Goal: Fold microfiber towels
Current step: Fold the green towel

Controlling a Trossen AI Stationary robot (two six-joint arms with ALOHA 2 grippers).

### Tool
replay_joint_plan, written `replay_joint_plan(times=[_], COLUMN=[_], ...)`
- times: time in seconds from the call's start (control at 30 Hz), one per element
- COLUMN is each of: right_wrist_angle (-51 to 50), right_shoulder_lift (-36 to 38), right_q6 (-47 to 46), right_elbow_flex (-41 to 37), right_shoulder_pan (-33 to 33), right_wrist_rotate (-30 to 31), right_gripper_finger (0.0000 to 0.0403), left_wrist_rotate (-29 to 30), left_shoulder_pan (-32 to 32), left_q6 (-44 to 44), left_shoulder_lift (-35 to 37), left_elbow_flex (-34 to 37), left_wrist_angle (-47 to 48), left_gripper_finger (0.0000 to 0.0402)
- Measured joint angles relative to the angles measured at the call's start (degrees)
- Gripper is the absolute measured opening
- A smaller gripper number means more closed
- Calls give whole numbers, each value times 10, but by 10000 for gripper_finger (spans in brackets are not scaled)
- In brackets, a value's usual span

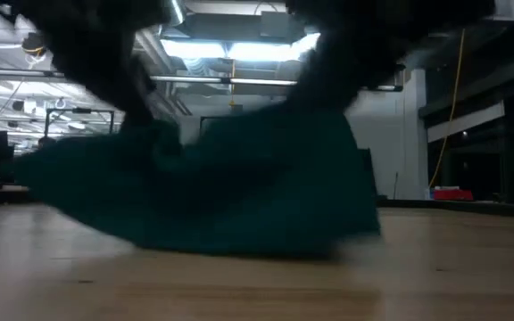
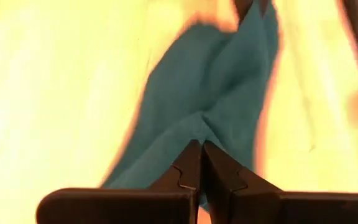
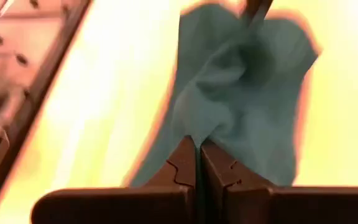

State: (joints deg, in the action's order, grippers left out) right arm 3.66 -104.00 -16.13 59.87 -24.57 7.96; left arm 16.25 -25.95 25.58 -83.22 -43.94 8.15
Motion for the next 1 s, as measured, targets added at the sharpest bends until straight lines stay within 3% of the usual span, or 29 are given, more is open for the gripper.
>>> replay_joint_plan(times=[0.3, 0.47, 0.63, 0.77, 1.0], right_wrist_angle=[-101, -82, -65, -38, 20], right_shoulder_lift=[85, 121, 123, 122, 111], right_q6=[-11, -59, -100, -118, -126], right_elbow_flex=[49, 51, 51, 51, 52], right_shoulder_pan=[-4, -22, -55, -69, -51], right_wrist_rotate=[32, 15, -53, -74, -77], right_gripper_finger=[5, 3, 3, 3, 3], left_wrist_rotate=[24, 7, 2, 2, -10], left_shoulder_pan=[-14, -22, -54, -69, -14], left_q6=[8, 59, 118, 153, 164], left_shoulder_lift=[5, 6, 6, 6, 5], left_elbow_flex=[-135, -190, -234, -268, -291], left_wrist_angle=[162, 211, 242, 251, 284], left_gripper_finger=[2, 2, 2, 2, 2])
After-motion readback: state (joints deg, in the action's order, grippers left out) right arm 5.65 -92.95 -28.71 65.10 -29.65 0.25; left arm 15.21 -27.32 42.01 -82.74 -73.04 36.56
